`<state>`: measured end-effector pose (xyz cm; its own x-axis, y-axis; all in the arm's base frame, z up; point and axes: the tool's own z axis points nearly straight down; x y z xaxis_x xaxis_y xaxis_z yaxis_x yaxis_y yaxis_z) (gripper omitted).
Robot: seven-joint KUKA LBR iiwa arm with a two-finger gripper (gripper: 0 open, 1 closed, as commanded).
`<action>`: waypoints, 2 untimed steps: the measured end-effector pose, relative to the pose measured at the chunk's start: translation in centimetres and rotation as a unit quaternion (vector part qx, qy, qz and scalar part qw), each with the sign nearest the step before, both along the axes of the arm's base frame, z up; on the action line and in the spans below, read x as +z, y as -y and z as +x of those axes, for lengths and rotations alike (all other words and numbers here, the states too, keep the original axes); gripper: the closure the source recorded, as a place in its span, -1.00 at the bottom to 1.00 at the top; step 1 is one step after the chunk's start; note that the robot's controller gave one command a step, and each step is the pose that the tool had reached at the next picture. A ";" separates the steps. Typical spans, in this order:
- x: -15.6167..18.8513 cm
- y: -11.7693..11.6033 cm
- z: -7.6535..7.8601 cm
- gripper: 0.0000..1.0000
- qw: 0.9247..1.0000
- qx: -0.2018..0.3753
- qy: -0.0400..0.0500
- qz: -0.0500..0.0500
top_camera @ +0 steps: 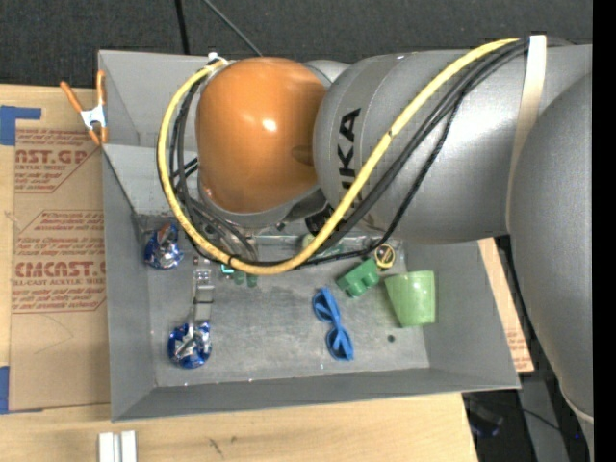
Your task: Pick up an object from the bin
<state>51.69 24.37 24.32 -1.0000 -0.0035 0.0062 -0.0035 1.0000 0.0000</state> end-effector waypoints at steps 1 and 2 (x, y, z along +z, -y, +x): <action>-17.6 5.5 -2.5 -1.00 0.989 0.145 0.002 0.000; -17.4 5.3 -2.4 1.00 0.989 0.145 0.003 0.002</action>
Offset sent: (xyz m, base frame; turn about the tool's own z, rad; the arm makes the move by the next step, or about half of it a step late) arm -0.0241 -0.0539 -0.1732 -0.2919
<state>49.25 19.09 6.96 -0.9567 -0.2911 -0.0006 -0.2911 0.9567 0.0020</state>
